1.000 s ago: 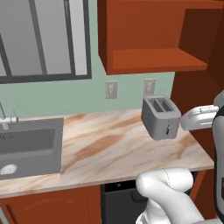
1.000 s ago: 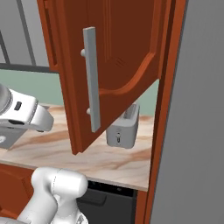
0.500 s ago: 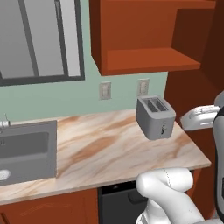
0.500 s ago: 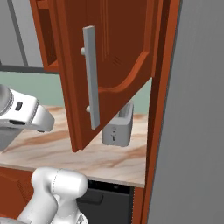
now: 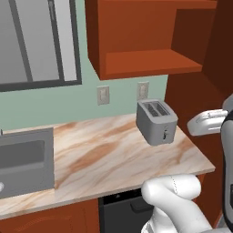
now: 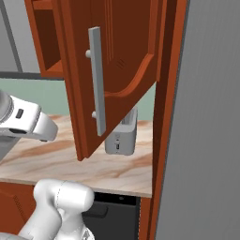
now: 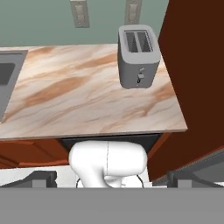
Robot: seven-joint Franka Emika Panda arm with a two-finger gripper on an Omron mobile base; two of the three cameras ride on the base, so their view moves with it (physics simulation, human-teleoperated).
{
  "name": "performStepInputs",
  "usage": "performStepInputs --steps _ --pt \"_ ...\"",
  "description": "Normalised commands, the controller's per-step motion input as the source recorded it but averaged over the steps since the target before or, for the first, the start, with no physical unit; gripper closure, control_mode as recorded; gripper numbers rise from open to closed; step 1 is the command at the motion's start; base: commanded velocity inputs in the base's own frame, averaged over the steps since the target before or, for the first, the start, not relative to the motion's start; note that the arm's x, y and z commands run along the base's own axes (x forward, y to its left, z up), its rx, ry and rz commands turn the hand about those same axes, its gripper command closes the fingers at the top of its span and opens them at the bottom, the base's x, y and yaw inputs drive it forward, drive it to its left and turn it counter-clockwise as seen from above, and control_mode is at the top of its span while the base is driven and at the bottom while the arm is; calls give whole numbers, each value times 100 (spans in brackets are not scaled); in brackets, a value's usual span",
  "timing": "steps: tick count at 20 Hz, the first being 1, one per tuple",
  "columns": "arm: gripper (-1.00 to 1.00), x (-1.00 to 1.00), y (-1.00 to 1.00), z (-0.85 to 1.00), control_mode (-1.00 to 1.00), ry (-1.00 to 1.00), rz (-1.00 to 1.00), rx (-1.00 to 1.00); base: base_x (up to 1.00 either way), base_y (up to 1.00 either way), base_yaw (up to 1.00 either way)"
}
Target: Close all open cabinet doors.
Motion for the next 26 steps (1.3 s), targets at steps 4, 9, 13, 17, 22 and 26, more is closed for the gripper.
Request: performStepInputs --steps 4,9,13,17,22,26 --pt "-100 -19 0 -2 -100 -6 0 0 0 0 0" --pt "-100 -81 0 0 -100 -39 0 0 0 0 0" --pt "-100 -60 -16 0 -100 -46 1 2 0 0 0" --pt "-100 -3 -44 0 -100 -32 2 8 0 0 0" --pt "-100 0 -46 0 -100 -29 2 9 0 0 0" --pt "-100 0 -41 0 -100 -20 0 6 0 0 0"
